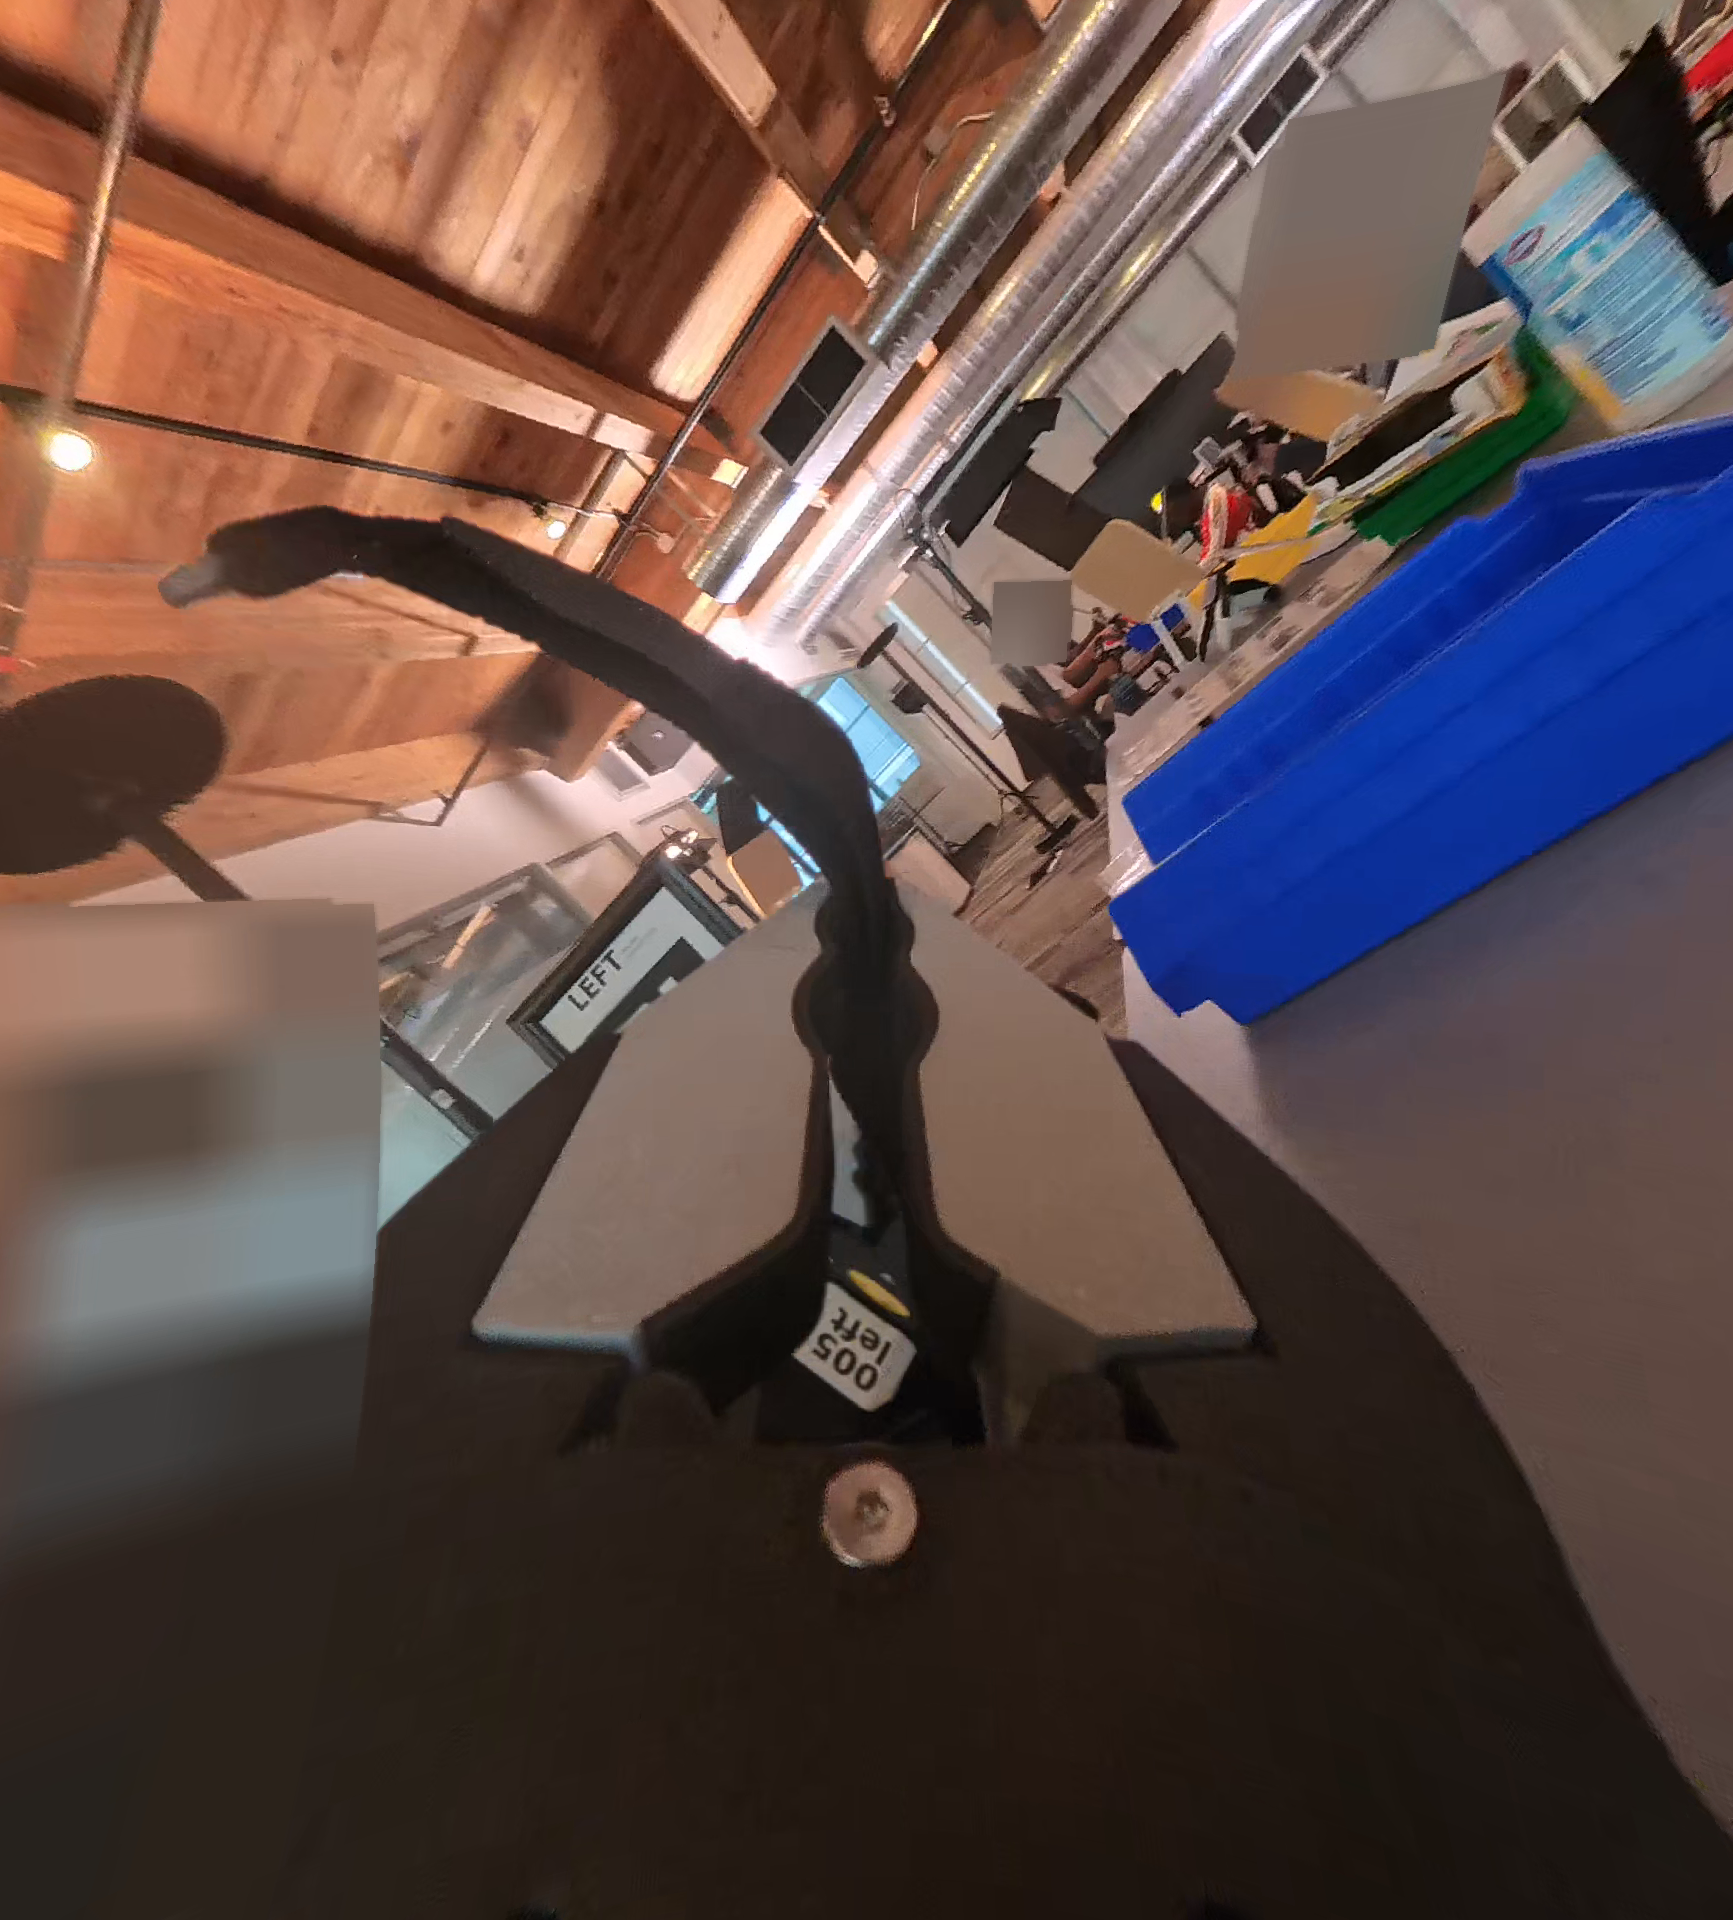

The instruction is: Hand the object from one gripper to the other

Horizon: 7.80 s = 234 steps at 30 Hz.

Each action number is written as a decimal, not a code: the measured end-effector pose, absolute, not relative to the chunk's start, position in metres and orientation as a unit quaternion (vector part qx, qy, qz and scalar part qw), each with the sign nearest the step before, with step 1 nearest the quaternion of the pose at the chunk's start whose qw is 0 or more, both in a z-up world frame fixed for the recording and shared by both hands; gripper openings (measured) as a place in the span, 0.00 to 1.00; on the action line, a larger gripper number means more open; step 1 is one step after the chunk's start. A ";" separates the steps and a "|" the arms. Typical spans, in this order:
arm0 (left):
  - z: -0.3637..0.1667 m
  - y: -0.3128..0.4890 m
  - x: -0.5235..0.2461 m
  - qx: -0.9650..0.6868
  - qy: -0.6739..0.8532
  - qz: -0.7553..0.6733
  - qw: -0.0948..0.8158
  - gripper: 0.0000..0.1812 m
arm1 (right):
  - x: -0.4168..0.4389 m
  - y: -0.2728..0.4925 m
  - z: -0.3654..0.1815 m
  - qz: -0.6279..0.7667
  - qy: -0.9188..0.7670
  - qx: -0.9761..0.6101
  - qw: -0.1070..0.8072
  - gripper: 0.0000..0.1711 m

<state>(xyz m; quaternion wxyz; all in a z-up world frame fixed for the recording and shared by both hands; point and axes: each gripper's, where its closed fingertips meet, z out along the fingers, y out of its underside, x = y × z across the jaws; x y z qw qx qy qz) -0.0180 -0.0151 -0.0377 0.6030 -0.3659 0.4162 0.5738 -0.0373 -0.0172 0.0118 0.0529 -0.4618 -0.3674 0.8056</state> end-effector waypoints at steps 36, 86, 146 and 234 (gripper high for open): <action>0.003 -0.026 -0.074 -0.670 0.082 -0.133 0.726 0.00 | -0.003 0.043 -0.040 0.453 -0.607 -0.563 0.331 0.51; -0.005 -0.047 -0.085 -0.723 0.142 -0.127 0.665 0.21 | 0.241 0.252 0.062 0.151 -0.216 -0.644 0.718 0.10; -0.015 -0.042 -0.089 -0.732 0.141 -0.116 0.656 0.20 | 0.195 0.251 0.024 0.307 -0.282 -0.697 0.584 0.41; -0.076 -0.130 -0.357 -0.831 -0.116 0.232 0.492 0.28 | 0.139 0.223 0.016 0.288 -0.362 -0.682 0.566 0.38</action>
